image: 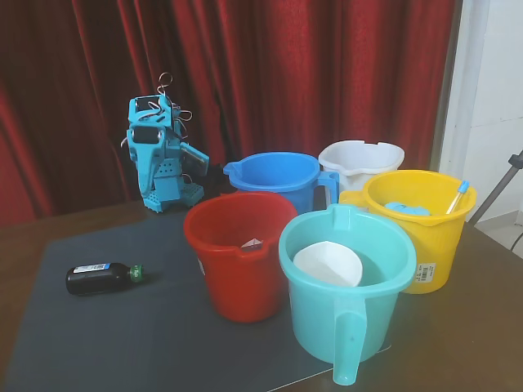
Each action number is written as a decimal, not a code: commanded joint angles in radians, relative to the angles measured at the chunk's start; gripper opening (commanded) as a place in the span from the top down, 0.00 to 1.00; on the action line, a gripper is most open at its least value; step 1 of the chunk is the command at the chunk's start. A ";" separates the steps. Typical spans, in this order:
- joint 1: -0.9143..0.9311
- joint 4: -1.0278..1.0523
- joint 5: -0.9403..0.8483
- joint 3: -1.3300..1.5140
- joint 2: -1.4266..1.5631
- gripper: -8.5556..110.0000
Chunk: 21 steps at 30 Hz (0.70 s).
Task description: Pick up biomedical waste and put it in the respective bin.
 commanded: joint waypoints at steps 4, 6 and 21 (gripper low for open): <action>0.006 0.143 0.002 -0.296 -0.035 0.93; 0.008 0.236 0.002 -0.400 -0.087 0.93; 0.087 0.692 0.002 -1.124 -0.851 0.92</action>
